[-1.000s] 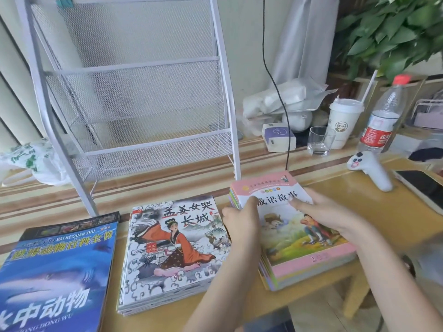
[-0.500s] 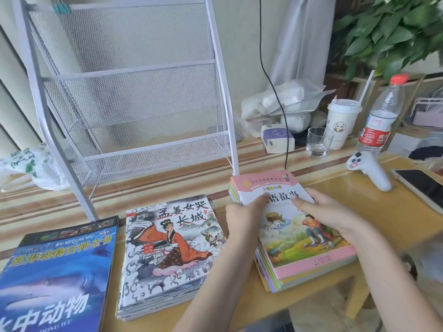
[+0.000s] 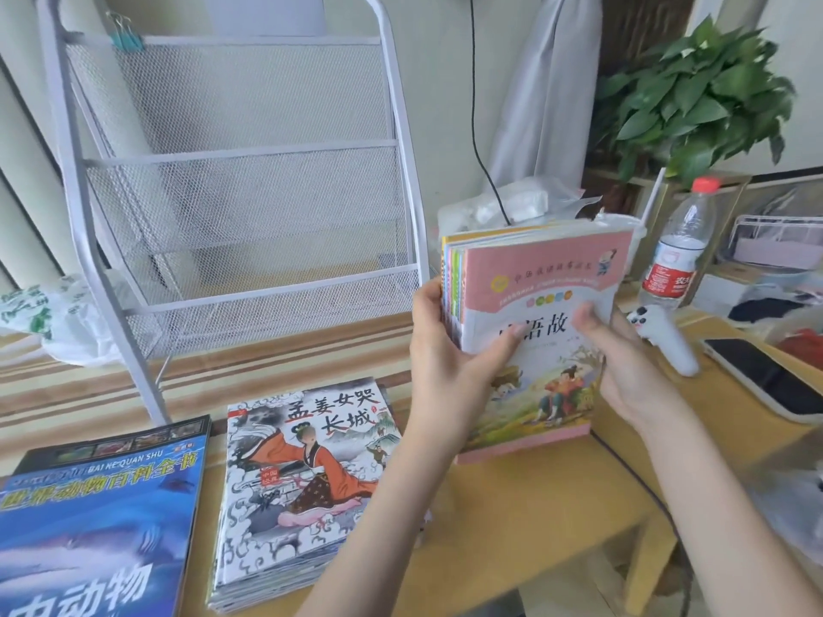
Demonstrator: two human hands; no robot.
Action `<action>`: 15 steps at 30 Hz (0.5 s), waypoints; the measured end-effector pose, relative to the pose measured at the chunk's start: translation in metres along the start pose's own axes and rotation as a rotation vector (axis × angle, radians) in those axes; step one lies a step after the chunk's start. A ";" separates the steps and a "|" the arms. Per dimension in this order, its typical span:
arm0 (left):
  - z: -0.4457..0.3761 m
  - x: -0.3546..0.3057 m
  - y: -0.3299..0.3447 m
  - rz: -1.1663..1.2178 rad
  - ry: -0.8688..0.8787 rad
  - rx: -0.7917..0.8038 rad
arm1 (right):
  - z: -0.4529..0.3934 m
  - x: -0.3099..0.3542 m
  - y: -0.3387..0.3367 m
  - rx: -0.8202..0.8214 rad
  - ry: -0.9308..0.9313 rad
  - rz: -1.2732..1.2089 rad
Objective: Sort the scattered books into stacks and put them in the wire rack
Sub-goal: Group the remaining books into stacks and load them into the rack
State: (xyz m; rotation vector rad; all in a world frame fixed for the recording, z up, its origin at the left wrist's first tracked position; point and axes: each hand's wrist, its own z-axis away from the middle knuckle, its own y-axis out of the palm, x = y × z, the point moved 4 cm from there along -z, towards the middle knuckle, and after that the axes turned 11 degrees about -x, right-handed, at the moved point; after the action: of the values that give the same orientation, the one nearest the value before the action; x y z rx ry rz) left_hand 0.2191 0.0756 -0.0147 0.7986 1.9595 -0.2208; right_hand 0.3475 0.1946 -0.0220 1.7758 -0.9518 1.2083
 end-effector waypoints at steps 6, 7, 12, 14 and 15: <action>0.015 0.017 -0.017 -0.028 -0.091 0.099 | 0.006 -0.040 0.006 -0.065 0.068 -0.140; 0.014 0.015 -0.017 -0.028 -0.100 0.109 | 0.004 -0.038 0.005 -0.057 0.055 -0.125; 0.003 0.000 -0.008 0.027 -0.074 -0.056 | -0.004 -0.014 0.016 0.008 -0.083 0.006; 0.000 0.001 -0.006 -0.049 -0.039 -0.134 | -0.004 -0.012 0.020 0.000 -0.122 0.012; -0.001 0.003 -0.005 -0.079 -0.040 -0.156 | -0.003 -0.012 0.023 -0.004 -0.144 0.027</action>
State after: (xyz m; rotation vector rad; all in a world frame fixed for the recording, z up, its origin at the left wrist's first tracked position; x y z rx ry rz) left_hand 0.2143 0.0734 -0.0175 0.6122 1.9457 -0.1275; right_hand 0.3224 0.1892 -0.0283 1.8715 -1.0628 1.1059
